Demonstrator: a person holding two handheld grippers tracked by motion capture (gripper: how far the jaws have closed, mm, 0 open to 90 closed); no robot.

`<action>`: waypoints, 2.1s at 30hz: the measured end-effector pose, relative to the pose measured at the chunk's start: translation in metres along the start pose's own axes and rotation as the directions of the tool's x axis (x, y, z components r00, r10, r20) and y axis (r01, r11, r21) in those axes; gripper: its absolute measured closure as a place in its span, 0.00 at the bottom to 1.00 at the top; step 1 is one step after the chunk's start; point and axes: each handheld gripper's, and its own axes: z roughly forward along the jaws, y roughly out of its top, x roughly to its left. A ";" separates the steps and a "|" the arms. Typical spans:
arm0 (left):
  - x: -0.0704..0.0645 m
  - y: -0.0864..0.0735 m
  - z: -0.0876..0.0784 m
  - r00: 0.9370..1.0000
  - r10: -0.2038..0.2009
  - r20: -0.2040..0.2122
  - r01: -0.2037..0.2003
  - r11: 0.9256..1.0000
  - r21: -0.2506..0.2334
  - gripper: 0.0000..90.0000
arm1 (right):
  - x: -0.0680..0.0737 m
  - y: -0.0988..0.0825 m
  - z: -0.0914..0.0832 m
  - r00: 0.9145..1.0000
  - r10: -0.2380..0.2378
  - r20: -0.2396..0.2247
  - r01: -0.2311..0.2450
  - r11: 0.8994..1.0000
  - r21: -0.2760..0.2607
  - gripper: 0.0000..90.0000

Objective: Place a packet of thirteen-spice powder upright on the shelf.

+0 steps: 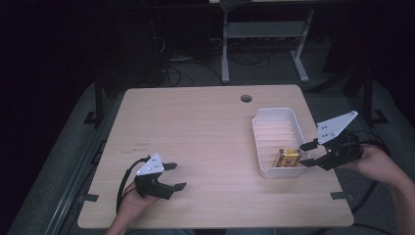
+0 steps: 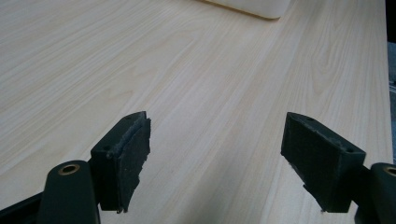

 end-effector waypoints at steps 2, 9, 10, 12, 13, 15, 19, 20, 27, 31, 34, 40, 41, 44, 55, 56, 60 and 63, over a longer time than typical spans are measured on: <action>0.000 0.000 0.000 1.000 0.001 0.001 -0.001 1.000 0.002 0.25 | 0.003 -0.004 -0.005 1.000 0.004 0.010 -0.004 1.000 -0.009 0.55; -0.001 0.000 0.000 1.000 0.003 0.000 -0.003 1.000 -0.001 0.25 | 0.014 -0.013 -0.013 1.000 0.012 0.021 -0.012 1.000 -0.017 0.55; -0.001 0.000 0.000 1.000 0.003 0.000 -0.003 1.000 -0.001 0.25 | 0.014 -0.013 -0.013 1.000 0.012 0.021 -0.012 1.000 -0.017 0.55; 0.000 0.000 0.000 1.000 0.005 0.001 -0.005 1.000 0.000 0.25 | 0.017 -0.018 -0.016 0.999 0.026 0.028 -0.025 0.999 -0.024 0.54; 0.000 0.000 0.000 1.000 0.005 0.001 -0.005 1.000 0.000 0.25 | 0.019 -0.020 -0.017 0.999 0.027 0.031 -0.027 0.999 -0.023 0.54; 0.000 0.000 0.000 1.000 0.005 0.000 -0.005 1.000 0.000 0.25 | 0.022 -0.023 -0.018 0.999 0.033 0.032 -0.032 0.999 -0.022 0.54; 0.000 0.000 -0.001 1.000 0.006 -0.001 -0.006 1.000 -0.001 0.25 | 0.030 -0.028 -0.019 0.998 0.036 0.045 -0.034 0.999 -0.027 0.54; 0.000 0.000 -0.001 1.000 0.006 -0.001 -0.006 1.000 -0.001 0.25 | 0.032 -0.030 -0.020 0.998 0.038 0.046 -0.036 0.999 -0.028 0.54; 0.001 0.000 -0.002 1.000 0.009 -0.003 -0.009 1.000 0.000 0.25 | 0.045 -0.039 -0.016 0.998 0.047 0.044 -0.045 0.998 -0.040 0.53; 0.001 0.000 -0.001 1.000 0.007 -0.001 -0.007 1.000 0.001 0.25 | 0.053 -0.040 -0.011 0.998 0.047 0.036 -0.046 0.998 -0.047 0.53; 0.001 0.000 -0.001 1.000 0.008 0.000 -0.008 1.000 0.001 0.25 | 0.057 -0.040 -0.006 0.998 0.046 0.033 -0.044 0.998 -0.053 0.52; 0.001 0.000 -0.002 1.000 0.008 -0.001 -0.008 1.000 0.001 0.25 | 0.067 -0.036 0.008 0.999 0.042 0.013 -0.041 0.997 -0.068 0.50; 0.001 0.000 -0.002 1.000 0.007 -0.001 -0.007 1.000 -0.001 0.25 | 0.068 -0.036 0.010 0.999 0.044 0.011 -0.043 0.997 -0.070 0.50; 0.001 0.000 -0.003 1.000 0.010 -0.001 -0.010 1.000 0.000 0.25 | 0.070 -0.034 0.016 0.999 0.040 0.003 -0.040 0.996 -0.079 0.49; 0.002 -0.001 -0.004 1.000 0.005 -0.004 -0.005 1.000 -0.003 0.25 | 0.079 -0.027 0.041 0.999 0.045 -0.026 -0.047 0.995 -0.089 0.46; 0.002 -0.001 -0.004 1.000 0.006 -0.004 -0.006 1.000 -0.002 0.25 | 0.079 -0.027 0.041 0.999 0.045 -0.026 -0.047 0.995 -0.089 0.46; 0.003 -0.001 -0.005 1.000 0.006 -0.004 -0.006 1.000 -0.005 0.25 | 0.081 -0.023 0.048 0.999 0.037 -0.030 -0.040 0.994 -0.103 0.46; 0.003 -0.002 -0.005 1.000 0.004 -0.004 -0.004 1.000 -0.004 0.25 | 0.083 -0.019 0.052 0.999 0.034 -0.037 -0.038 0.994 -0.104 0.46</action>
